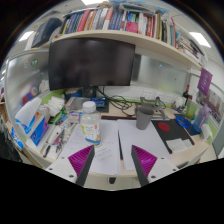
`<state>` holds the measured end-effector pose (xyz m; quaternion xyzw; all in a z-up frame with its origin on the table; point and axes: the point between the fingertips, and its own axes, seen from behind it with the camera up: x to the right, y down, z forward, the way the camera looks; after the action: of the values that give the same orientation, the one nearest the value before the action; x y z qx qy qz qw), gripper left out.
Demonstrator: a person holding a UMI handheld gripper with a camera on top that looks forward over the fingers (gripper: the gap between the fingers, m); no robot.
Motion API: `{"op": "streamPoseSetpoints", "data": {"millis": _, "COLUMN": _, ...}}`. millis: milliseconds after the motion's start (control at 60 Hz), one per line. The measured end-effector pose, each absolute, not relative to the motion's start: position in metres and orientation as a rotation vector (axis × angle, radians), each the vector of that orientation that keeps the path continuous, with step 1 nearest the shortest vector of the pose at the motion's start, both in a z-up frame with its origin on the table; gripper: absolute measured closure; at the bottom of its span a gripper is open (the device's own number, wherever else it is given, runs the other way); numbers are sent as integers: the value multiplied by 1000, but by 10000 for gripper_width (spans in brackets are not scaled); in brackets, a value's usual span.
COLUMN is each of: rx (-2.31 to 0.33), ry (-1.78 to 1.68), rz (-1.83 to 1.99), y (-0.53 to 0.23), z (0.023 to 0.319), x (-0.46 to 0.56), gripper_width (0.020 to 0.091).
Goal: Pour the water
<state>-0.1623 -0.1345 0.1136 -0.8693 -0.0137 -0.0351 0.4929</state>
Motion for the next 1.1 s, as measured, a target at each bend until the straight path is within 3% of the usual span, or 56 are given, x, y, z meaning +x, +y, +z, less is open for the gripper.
{"op": "streamPoseSetpoints", "data": {"millis": 183, "rx": -2045, "ry": -18, "rz": 7, "y": -83, "z": 79, "x": -222, "gripper_width": 335}}
{"op": "streamPoseSetpoints", "data": {"millis": 483, "rx": -1911, "ry": -40, "rz": -19, "y": -13, "z": 85, "x": -232, "gripper_width": 335}}
{"op": "streamPoseSetpoints", "data": {"millis": 533, "rx": -1902, "ry": -56, "rz": -15, "y": -6, "z": 82, "x": -235, "gripper_width": 382}}
{"op": "streamPoseSetpoints", "data": {"millis": 617, "rx": -1863, "ry": -89, "rz": -7, "y": 2, "z": 82, "x": -241, "gripper_width": 555}}
{"op": "streamPoseSetpoints", "data": {"millis": 750, "rx": -1826, "ry": -102, "rz": 12, "y": 6, "z": 84, "x": -244, "gripper_width": 605}}
{"op": "streamPoseSetpoints", "data": {"millis": 900, "rx": -1796, "ry": -75, "rz": 31, "y": 7, "z": 85, "x": -243, "gripper_width": 710}}
{"op": "streamPoseSetpoints", "data": {"millis": 1100, "rx": -1817, "ry": -44, "rz": 111, "y": 14, "z": 95, "x": -241, "gripper_width": 713}}
